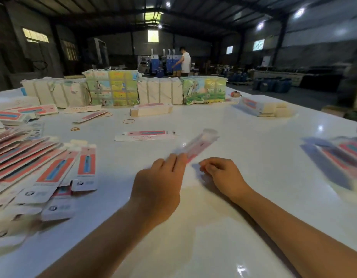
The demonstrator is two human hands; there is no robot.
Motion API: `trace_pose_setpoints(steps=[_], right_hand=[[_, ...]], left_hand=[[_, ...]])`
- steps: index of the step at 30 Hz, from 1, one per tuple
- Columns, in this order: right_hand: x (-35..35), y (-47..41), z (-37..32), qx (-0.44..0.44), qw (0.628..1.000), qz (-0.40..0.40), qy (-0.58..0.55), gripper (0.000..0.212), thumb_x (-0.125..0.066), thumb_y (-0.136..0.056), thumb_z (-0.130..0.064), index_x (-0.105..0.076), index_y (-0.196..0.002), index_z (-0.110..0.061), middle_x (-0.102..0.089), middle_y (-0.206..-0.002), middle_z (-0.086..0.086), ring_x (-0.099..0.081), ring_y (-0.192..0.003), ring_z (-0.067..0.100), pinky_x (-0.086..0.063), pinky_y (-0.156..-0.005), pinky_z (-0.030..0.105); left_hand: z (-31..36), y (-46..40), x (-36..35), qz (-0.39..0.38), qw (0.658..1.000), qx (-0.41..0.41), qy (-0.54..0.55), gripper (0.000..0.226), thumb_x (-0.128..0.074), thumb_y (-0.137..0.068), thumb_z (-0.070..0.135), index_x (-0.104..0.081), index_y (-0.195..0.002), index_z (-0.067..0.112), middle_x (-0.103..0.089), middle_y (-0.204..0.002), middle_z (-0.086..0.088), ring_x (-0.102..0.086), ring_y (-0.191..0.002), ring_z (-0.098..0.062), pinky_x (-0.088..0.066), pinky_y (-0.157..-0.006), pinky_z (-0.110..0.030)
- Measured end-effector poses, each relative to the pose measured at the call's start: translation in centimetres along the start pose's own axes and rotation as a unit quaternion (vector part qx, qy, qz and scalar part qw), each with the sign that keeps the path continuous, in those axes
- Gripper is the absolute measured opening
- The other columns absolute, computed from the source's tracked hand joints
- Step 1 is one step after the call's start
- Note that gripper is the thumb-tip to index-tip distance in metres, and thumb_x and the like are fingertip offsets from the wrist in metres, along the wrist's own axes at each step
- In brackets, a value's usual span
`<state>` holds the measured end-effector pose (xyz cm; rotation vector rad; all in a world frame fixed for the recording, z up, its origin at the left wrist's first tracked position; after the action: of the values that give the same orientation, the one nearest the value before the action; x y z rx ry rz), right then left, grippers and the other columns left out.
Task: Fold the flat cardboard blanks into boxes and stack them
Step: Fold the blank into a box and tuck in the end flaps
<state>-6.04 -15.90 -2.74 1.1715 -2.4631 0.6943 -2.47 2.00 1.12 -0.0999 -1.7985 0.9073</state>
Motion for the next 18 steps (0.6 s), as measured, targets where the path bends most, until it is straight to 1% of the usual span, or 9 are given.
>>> trace_pose_setpoints(steps=[3, 5, 7, 9, 11, 13, 15, 16, 18], right_hand=[[0.5, -0.3, 0.8, -0.029, 0.997, 0.016, -0.069, 0.027, -0.049, -0.085, 0.007, -0.06, -0.063, -0.004, -0.061, -0.065, 0.007, -0.054, -0.065, 0.02, -0.044, -0.067, 0.033], [0.6, -0.2, 1.2, -0.032, 0.995, 0.013, -0.099, 0.031, -0.048, -0.086, 0.009, -0.061, -0.064, -0.008, -0.063, -0.064, 0.002, -0.059, -0.063, 0.016, -0.046, -0.063, 0.031], [0.6, 0.0, 0.9, -0.026, 0.992, 0.011, -0.119, 0.039, -0.046, -0.088, 0.007, -0.064, -0.062, -0.017, -0.065, -0.061, -0.006, -0.061, -0.056, 0.006, -0.048, -0.057, 0.021], [0.6, 0.0, 0.5, -0.037, 0.986, 0.013, -0.161, 0.037, -0.044, -0.089, 0.008, -0.068, -0.068, -0.009, -0.067, -0.063, 0.001, -0.063, -0.059, 0.015, -0.049, -0.058, 0.024], [0.7, -0.2, 0.1, -0.066, 0.966, 0.02, -0.248, 0.03, -0.042, -0.09, 0.006, -0.068, -0.078, 0.001, -0.066, -0.07, 0.015, -0.061, -0.066, 0.03, -0.051, -0.063, 0.038], [0.8, -0.4, -0.2, -0.122, 0.912, 0.002, -0.392, 0.036, -0.037, -0.098, -0.013, -0.067, -0.084, 0.0, -0.067, -0.074, 0.017, -0.061, -0.066, 0.035, -0.05, -0.065, 0.045], [1.0, -0.4, -0.3, -0.163, 0.871, -0.03, -0.462, 0.05, -0.031, -0.101, -0.036, -0.066, -0.09, -0.001, -0.067, -0.076, 0.015, -0.062, -0.058, 0.029, -0.049, -0.051, 0.035], [1.1, -0.3, -0.4, -0.165, 0.874, -0.046, -0.455, 0.048, -0.032, -0.101, -0.035, -0.064, -0.093, -0.001, -0.067, -0.075, 0.015, -0.06, -0.054, 0.025, -0.045, -0.043, 0.029], [1.0, 0.0, -0.5, -0.15, 0.898, -0.061, -0.409, 0.028, -0.039, -0.097, -0.014, -0.059, -0.098, 0.005, -0.064, -0.071, 0.016, -0.054, -0.044, 0.022, -0.039, -0.035, 0.023]], left_hand=[[0.8, 1.5, -1.3, 0.004, 0.998, -0.059, 0.019, 0.057, -0.048, -0.056, 0.002, -0.069, -0.109, 0.006, -0.07, -0.097, -0.007, -0.066, -0.069, -0.023, -0.043, -0.04, -0.021], [0.4, 1.5, -1.8, -0.007, 0.997, -0.066, 0.03, 0.058, -0.052, -0.054, 0.0, -0.07, -0.109, 0.009, -0.07, -0.097, -0.005, -0.066, -0.072, -0.022, -0.042, -0.04, -0.019], [-0.1, 1.4, -2.0, -0.013, 0.997, -0.061, 0.053, 0.06, -0.058, -0.05, -0.006, -0.071, -0.107, 0.009, -0.07, -0.096, -0.005, -0.067, -0.072, -0.021, -0.043, -0.04, -0.018], [-0.2, 1.2, -2.1, -0.014, 0.996, -0.058, 0.063, 0.063, -0.065, -0.047, -0.009, -0.071, -0.107, 0.009, -0.07, -0.096, -0.005, -0.067, -0.073, -0.021, -0.044, -0.041, -0.017], [-0.5, 1.0, -2.1, -0.001, 0.996, -0.057, 0.067, 0.066, -0.066, -0.046, -0.013, -0.07, -0.108, 0.008, -0.07, -0.097, -0.007, -0.067, -0.075, -0.023, -0.046, -0.044, -0.018], [-0.8, 0.7, -2.1, 0.006, 0.996, -0.055, 0.07, 0.065, -0.064, -0.049, -0.017, -0.07, -0.108, 0.007, -0.069, -0.098, -0.009, -0.067, -0.077, -0.025, -0.049, -0.048, -0.02], [-1.1, 0.6, -2.1, 0.0, 0.997, -0.049, 0.059, 0.064, -0.068, -0.048, -0.017, -0.07, -0.107, 0.007, -0.069, -0.097, -0.011, -0.067, -0.076, -0.025, -0.051, -0.051, -0.023], [-1.3, 0.7, -2.2, -0.006, 0.998, -0.043, 0.055, 0.065, -0.073, -0.046, -0.017, -0.071, -0.106, 0.007, -0.069, -0.097, -0.012, -0.067, -0.076, -0.026, -0.052, -0.052, -0.025], [-1.4, 0.9, -2.6, -0.022, 0.998, -0.036, 0.04, 0.065, -0.08, -0.047, -0.01, -0.07, -0.108, 0.009, -0.069, -0.1, -0.014, -0.067, -0.08, -0.029, -0.055, -0.058, -0.032]])
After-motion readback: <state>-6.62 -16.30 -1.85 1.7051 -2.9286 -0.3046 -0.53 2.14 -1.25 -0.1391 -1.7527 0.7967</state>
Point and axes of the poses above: each hand's wrist, its own y-axis away from the middle knuckle, its own x-axis out of the back of the hand, z = x × y, the point moved 3 cm from there along -y, towards the middle knuckle
